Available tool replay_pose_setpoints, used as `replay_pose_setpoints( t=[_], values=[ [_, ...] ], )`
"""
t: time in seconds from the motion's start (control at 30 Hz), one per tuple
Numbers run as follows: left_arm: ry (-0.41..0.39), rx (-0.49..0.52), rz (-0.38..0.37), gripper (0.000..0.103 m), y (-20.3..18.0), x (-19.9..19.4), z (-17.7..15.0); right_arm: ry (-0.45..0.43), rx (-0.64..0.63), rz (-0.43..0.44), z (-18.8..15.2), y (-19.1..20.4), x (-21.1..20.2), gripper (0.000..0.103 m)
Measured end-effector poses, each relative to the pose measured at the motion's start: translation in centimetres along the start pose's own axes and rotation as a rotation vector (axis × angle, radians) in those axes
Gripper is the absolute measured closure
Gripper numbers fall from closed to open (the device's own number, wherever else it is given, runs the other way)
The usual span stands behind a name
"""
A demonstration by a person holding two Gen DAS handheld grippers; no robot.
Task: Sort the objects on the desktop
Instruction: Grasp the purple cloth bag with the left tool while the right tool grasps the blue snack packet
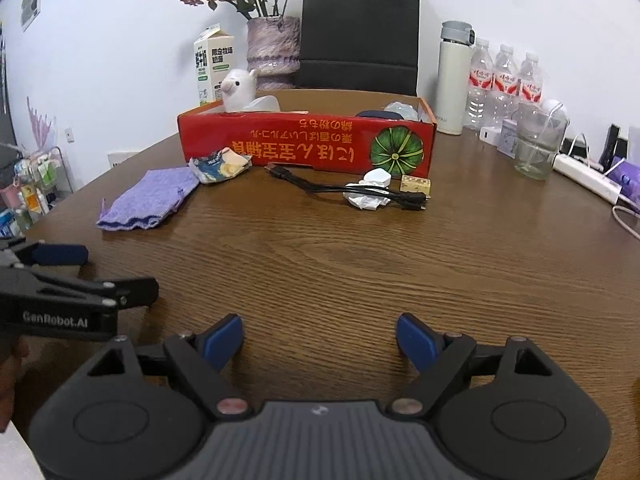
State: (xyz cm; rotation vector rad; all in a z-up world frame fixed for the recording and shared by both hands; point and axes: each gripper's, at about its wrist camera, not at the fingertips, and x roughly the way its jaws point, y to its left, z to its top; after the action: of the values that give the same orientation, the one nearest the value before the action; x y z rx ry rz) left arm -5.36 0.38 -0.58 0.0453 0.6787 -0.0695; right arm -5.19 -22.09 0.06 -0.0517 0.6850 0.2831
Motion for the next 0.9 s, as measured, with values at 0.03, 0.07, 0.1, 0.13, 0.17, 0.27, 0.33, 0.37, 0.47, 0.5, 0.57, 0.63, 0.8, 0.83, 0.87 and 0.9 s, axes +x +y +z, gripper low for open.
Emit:
replay_pose_setpoints(
  t=[0.03, 0.07, 0.1, 0.13, 0.17, 0.27, 0.33, 0.37, 0.47, 0.5, 0.57, 0.63, 0.8, 0.83, 0.87, 0.9],
  values=[
    [0.001, 0.001, -0.002, 0.0, 0.0, 0.0, 0.0, 0.003, 0.005, 0.004, 0.1, -0.2, 0.1, 0.019],
    [0.005, -0.004, -0.007, 0.0, 0.1, 0.0, 0.2, 0.006, 0.012, 0.003, 0.3, -0.3, 0.2, 0.02],
    [0.006, -0.023, -0.015, 0.0, 0.5, 0.0, 0.4, 0.008, 0.013, -0.001, 0.5, -0.4, 0.3, 0.023],
    [0.006, -0.047, -0.028, 0.0, 1.0, 0.0, 1.0, 0.009, 0.008, -0.001, 0.8, -0.5, 0.4, 0.025],
    [-0.005, -0.068, -0.034, 0.0, 1.6, -0.1, 1.6, 0.004, 0.007, -0.001, 1.2, -0.6, 0.5, 0.03],
    [-0.064, -0.069, -0.005, 0.0, 2.9, 0.1, 4.0, -0.032, -0.01, 0.033, 3.3, -0.6, 1.2, 0.032],
    [-0.079, -0.03, 0.063, 0.0, 3.6, 1.2, 5.6, -0.062, -0.029, 0.079, 5.3, 0.0, 2.1, 0.032],
    [-0.077, -0.018, 0.076, 0.0, 3.9, 2.1, 6.2, -0.073, -0.029, 0.109, 6.3, 0.3, 2.7, 0.032],
    [-0.012, -0.052, 0.097, 0.0, 4.8, 5.1, 7.7, -0.075, -0.023, 0.204, 9.4, 1.3, 5.5, 0.032],
    [-0.007, -0.047, 0.099, 0.0, 4.8, 5.9, 7.9, -0.066, -0.023, 0.226, 10.4, 1.8, 6.6, 0.032],
    [0.013, -0.027, 0.105, 0.0, 4.7, 7.0, 8.0, -0.043, -0.026, 0.263, 12.3, 3.1, 9.4, 0.032],
    [0.036, -0.037, 0.107, 0.0, 5.0, 7.8, 7.7, -0.011, -0.015, 0.278, 13.7, 4.3, 11.8, 0.032],
    [0.041, -0.141, 0.133, 0.0, 7.3, 8.2, 7.3, 0.034, -0.051, 0.263, 15.1, 7.1, 16.3, 0.038],
    [0.035, -0.138, 0.13, 0.0, 7.5, 8.1, 7.1, 0.045, -0.058, 0.25, 15.2, 7.3, 16.8, 0.038],
    [0.029, -0.133, 0.127, 0.0, 7.6, 8.1, 7.0, 0.06, -0.052, 0.245, 15.3, 7.4, 17.4, 0.039],
    [0.024, -0.133, 0.125, 0.0, 7.7, 8.0, 6.9, 0.078, -0.05, 0.245, 15.2, 7.5, 17.9, 0.044]
  ],
)
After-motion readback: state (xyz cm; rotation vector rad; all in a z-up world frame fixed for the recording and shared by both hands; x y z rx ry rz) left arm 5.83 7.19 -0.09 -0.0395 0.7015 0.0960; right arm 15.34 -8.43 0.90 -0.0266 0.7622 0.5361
